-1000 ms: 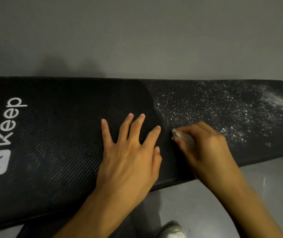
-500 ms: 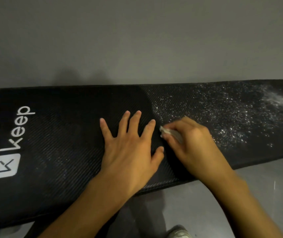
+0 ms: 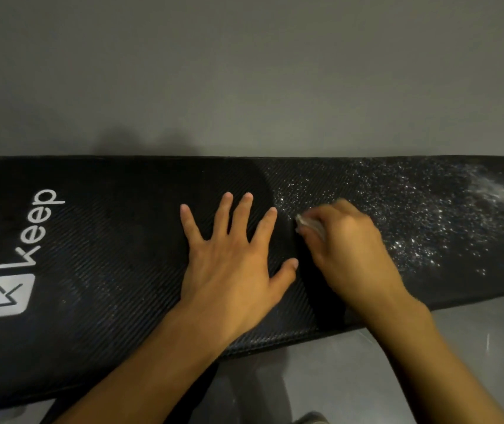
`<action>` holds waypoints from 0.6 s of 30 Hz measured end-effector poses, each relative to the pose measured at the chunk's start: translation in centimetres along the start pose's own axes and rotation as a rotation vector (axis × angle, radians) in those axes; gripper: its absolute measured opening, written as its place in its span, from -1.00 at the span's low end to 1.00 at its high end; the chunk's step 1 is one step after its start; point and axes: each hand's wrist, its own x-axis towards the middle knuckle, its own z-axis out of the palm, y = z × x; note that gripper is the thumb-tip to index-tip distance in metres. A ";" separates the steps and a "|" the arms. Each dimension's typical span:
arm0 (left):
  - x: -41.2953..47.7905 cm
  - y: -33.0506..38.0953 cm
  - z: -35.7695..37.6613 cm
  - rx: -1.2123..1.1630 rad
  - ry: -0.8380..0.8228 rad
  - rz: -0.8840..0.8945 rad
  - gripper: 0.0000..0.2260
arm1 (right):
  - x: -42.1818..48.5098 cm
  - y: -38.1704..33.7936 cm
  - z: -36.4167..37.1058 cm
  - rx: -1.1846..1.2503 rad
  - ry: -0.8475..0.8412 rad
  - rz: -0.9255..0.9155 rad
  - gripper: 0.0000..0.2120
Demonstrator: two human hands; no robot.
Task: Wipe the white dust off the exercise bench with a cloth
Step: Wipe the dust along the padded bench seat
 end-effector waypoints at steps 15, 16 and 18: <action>-0.2 0.0 0.1 -0.024 0.022 -0.017 -0.22 | 1.8 -1.4 0.2 0.079 -0.113 -0.051 -0.80; -0.2 0.0 0.1 -0.025 0.022 -0.019 -0.20 | 1.3 -1.1 -0.2 0.081 -0.128 -0.044 -0.81; -0.1 0.1 0.0 -0.025 0.022 -0.029 -0.19 | 1.8 -0.8 -0.2 0.015 -0.081 -0.006 -0.80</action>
